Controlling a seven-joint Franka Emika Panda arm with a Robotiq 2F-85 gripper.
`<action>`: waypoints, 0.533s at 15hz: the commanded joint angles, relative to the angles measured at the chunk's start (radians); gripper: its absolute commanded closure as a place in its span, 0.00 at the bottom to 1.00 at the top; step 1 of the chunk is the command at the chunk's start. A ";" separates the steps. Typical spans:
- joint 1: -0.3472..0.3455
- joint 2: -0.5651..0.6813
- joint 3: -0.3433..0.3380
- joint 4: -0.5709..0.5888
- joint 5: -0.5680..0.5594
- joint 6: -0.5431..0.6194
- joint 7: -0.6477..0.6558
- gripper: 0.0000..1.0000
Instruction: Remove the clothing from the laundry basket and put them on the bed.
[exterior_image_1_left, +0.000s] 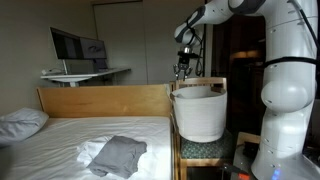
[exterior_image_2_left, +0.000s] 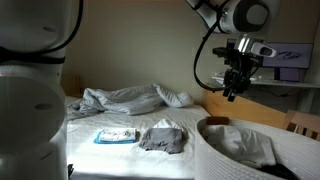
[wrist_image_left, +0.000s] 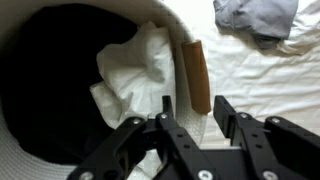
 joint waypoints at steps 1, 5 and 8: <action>-0.020 0.089 -0.010 0.041 -0.015 -0.052 0.044 0.21; -0.033 0.184 -0.024 0.086 -0.028 -0.045 0.072 0.01; -0.043 0.250 -0.026 0.126 -0.019 -0.037 0.077 0.00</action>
